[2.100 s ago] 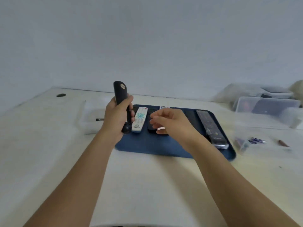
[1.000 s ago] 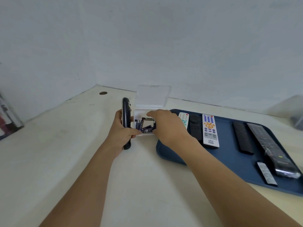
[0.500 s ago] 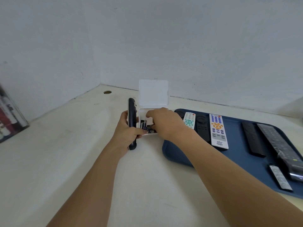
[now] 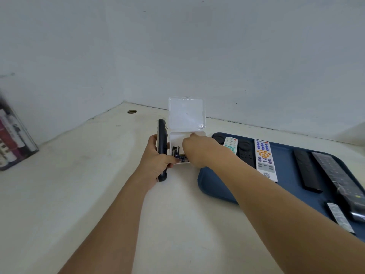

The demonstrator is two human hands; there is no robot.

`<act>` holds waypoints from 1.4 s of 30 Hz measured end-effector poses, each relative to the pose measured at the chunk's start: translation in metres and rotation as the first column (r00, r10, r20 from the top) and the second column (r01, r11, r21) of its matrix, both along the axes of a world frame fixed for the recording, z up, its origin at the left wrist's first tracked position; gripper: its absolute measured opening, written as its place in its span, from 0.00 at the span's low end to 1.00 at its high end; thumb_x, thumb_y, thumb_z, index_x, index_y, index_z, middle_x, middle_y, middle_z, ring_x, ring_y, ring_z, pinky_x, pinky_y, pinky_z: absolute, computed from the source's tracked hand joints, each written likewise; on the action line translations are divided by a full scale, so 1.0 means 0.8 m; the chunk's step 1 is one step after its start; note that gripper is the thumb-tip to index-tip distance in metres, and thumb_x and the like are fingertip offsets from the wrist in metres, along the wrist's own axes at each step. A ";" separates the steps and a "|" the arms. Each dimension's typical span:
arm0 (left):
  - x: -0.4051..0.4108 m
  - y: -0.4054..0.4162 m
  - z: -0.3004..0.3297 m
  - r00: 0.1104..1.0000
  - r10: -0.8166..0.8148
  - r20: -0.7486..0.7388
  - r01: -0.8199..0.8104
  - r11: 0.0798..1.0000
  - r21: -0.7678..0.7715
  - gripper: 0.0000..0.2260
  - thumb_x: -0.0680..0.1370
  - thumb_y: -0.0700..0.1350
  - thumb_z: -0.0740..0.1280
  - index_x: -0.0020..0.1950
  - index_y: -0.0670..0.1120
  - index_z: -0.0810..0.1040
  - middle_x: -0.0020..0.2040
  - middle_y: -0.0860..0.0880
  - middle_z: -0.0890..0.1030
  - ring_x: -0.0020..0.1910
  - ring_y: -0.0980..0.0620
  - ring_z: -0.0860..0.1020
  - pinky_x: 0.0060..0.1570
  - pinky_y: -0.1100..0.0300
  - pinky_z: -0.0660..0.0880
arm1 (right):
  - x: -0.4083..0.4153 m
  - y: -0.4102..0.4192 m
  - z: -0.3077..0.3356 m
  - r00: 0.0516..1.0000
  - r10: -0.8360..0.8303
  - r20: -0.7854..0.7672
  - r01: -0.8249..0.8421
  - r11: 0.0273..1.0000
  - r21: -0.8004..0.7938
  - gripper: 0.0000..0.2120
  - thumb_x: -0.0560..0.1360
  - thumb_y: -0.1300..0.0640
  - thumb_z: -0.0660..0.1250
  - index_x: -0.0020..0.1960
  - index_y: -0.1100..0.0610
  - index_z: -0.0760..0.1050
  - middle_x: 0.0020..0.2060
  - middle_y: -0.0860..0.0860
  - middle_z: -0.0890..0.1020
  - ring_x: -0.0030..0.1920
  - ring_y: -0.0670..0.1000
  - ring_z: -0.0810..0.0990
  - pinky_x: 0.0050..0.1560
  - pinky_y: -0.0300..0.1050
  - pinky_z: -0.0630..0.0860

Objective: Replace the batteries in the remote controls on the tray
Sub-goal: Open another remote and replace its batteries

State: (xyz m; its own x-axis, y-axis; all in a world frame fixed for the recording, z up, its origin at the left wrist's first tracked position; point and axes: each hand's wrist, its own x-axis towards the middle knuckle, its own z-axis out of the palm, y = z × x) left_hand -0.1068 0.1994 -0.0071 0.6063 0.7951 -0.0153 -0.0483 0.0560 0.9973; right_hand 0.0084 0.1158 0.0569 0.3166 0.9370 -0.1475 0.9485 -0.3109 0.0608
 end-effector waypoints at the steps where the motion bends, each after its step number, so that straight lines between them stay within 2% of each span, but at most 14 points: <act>1: 0.000 0.000 0.000 1.000 0.002 -0.002 -0.002 1.000 -0.003 0.34 0.67 0.24 0.72 0.67 0.48 0.69 0.46 0.46 0.76 0.43 0.46 0.77 0.38 0.55 0.77 | -0.002 -0.001 0.003 1.000 -0.001 -0.005 0.000 1.000 -0.017 0.13 0.77 0.70 0.61 0.61 0.65 0.73 0.57 0.59 0.71 0.52 0.60 0.75 0.46 0.48 0.68; 3: 0.001 0.000 0.001 1.000 0.004 0.001 -0.004 1.000 -0.010 0.33 0.67 0.23 0.72 0.67 0.47 0.69 0.45 0.47 0.75 0.41 0.47 0.77 0.37 0.55 0.76 | -0.001 0.001 0.001 1.000 0.019 -0.018 -0.020 1.000 -0.023 0.13 0.77 0.69 0.61 0.60 0.63 0.73 0.57 0.59 0.73 0.48 0.57 0.73 0.45 0.47 0.68; 7: 0.000 -0.001 0.003 1.000 0.002 0.005 -0.002 1.000 -0.008 0.32 0.67 0.23 0.72 0.65 0.46 0.69 0.45 0.48 0.73 0.39 0.49 0.76 0.37 0.55 0.76 | 0.010 0.011 -0.008 0.998 0.023 -0.064 -0.024 1.000 -0.012 0.04 0.78 0.67 0.61 0.50 0.61 0.73 0.43 0.54 0.73 0.43 0.53 0.73 0.39 0.45 0.69; 10: -0.001 -0.002 0.004 1.000 0.001 0.001 -0.001 1.000 -0.007 0.31 0.68 0.23 0.72 0.65 0.46 0.69 0.44 0.49 0.74 0.40 0.49 0.76 0.38 0.56 0.76 | 0.012 0.018 -0.009 0.997 0.020 -0.080 -0.024 0.999 -0.040 0.17 0.80 0.66 0.61 0.33 0.58 0.65 0.31 0.52 0.66 0.30 0.49 0.64 0.28 0.39 0.61; 12: -0.001 -0.002 0.004 1.000 0.005 0.002 -0.005 1.000 -0.011 0.32 0.67 0.24 0.72 0.66 0.45 0.69 0.45 0.49 0.74 0.40 0.49 0.77 0.37 0.57 0.76 | 0.013 0.020 -0.008 0.996 0.020 -0.082 -0.024 0.999 -0.040 0.20 0.80 0.66 0.61 0.31 0.57 0.62 0.29 0.51 0.64 0.28 0.48 0.62 0.26 0.38 0.58; 19: -0.001 -0.004 0.005 1.000 0.006 0.003 -0.006 1.000 -0.012 0.33 0.67 0.25 0.73 0.67 0.45 0.69 0.46 0.49 0.74 0.40 0.50 0.77 0.37 0.57 0.77 | 0.023 0.016 -0.021 0.998 -0.002 -0.063 0.005 0.999 0.050 0.16 0.77 0.70 0.62 0.34 0.57 0.65 0.33 0.51 0.68 0.31 0.47 0.66 0.27 0.39 0.60; 22: 0.000 -0.003 0.005 1.000 0.013 0.002 -0.013 1.000 -0.020 0.33 0.67 0.25 0.73 0.67 0.45 0.69 0.46 0.48 0.74 0.39 0.49 0.76 0.36 0.57 0.76 | 0.026 0.014 -0.019 0.999 0.021 -0.046 -0.012 0.983 0.183 0.06 0.78 0.68 0.63 0.53 0.61 0.74 0.48 0.56 0.78 0.42 0.52 0.73 0.37 0.40 0.69; 25: 0.000 -0.002 0.005 1.000 0.015 0.004 -0.015 1.000 -0.028 0.32 0.67 0.25 0.73 0.66 0.46 0.69 0.46 0.48 0.73 0.38 0.48 0.75 0.35 0.57 0.74 | 0.027 0.020 -0.030 0.988 0.084 -0.131 -0.049 0.968 0.246 0.20 0.80 0.64 0.63 0.71 0.56 0.70 0.61 0.56 0.78 0.55 0.55 0.77 0.53 0.47 0.76; 27: -0.001 -0.002 0.004 1.000 0.021 0.006 -0.021 0.999 -0.031 0.31 0.67 0.24 0.72 0.65 0.45 0.69 0.46 0.47 0.73 0.36 0.48 0.74 0.34 0.58 0.74 | 0.024 0.024 -0.034 0.982 0.124 -0.142 -0.084 0.962 0.260 0.18 0.80 0.64 0.62 0.69 0.55 0.73 0.62 0.55 0.78 0.58 0.57 0.78 0.55 0.52 0.78; 29: -0.001 -0.003 0.005 1.000 0.024 0.001 -0.024 0.999 -0.023 0.29 0.67 0.23 0.70 0.63 0.45 0.70 0.45 0.48 0.73 0.35 0.48 0.74 0.33 0.58 0.74 | 0.024 0.027 -0.039 0.981 0.141 -0.130 -0.101 0.956 0.277 0.10 0.79 0.64 0.62 0.55 0.54 0.79 0.50 0.55 0.81 0.49 0.57 0.79 0.42 0.48 0.77; 31: -0.001 -0.004 0.006 1.000 0.026 -0.001 -0.026 1.000 -0.016 0.29 0.68 0.22 0.69 0.62 0.46 0.70 0.44 0.48 0.73 0.35 0.48 0.74 0.34 0.57 0.74 | 0.020 0.029 -0.040 0.987 0.126 -0.101 -0.094 0.957 0.275 0.07 0.79 0.63 0.62 0.45 0.55 0.75 0.41 0.53 0.78 0.43 0.56 0.77 0.33 0.43 0.68; 35: -0.001 -0.005 0.007 1.000 0.029 0.007 -0.029 0.999 -0.026 0.29 0.68 0.21 0.68 0.64 0.45 0.70 0.43 0.47 0.74 0.35 0.48 0.74 0.33 0.57 0.74 | 0.016 0.032 -0.039 0.989 0.063 -0.135 -0.022 0.959 0.282 0.09 0.80 0.60 0.63 0.55 0.61 0.79 0.49 0.57 0.81 0.48 0.57 0.80 0.42 0.48 0.76; 38: 0.000 -0.004 0.005 0.999 0.040 0.000 -0.040 0.999 -0.018 0.30 0.67 0.22 0.69 0.64 0.44 0.69 0.44 0.48 0.73 0.36 0.48 0.74 0.34 0.56 0.75 | 0.016 0.032 -0.039 0.980 0.053 -0.190 -0.005 0.969 0.245 0.10 0.80 0.61 0.63 0.54 0.63 0.80 0.52 0.55 0.83 0.50 0.56 0.81 0.45 0.49 0.78; 42: 0.003 0.001 0.001 0.998 0.065 -0.018 -0.065 0.998 -0.014 0.32 0.67 0.24 0.71 0.66 0.46 0.70 0.46 0.48 0.74 0.39 0.47 0.75 0.39 0.54 0.76 | 0.018 0.037 -0.039 0.990 0.053 -0.131 -0.025 0.979 0.202 0.08 0.78 0.64 0.65 0.54 0.62 0.81 0.49 0.57 0.83 0.48 0.56 0.82 0.48 0.49 0.80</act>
State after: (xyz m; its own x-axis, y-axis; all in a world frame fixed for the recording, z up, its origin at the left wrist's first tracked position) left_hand -0.1047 0.2002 -0.0060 0.5529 0.8324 -0.0371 -0.0350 0.0676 0.9971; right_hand 0.0230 0.1456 0.0258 0.2693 0.9630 0.0048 0.9553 -0.2665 -0.1279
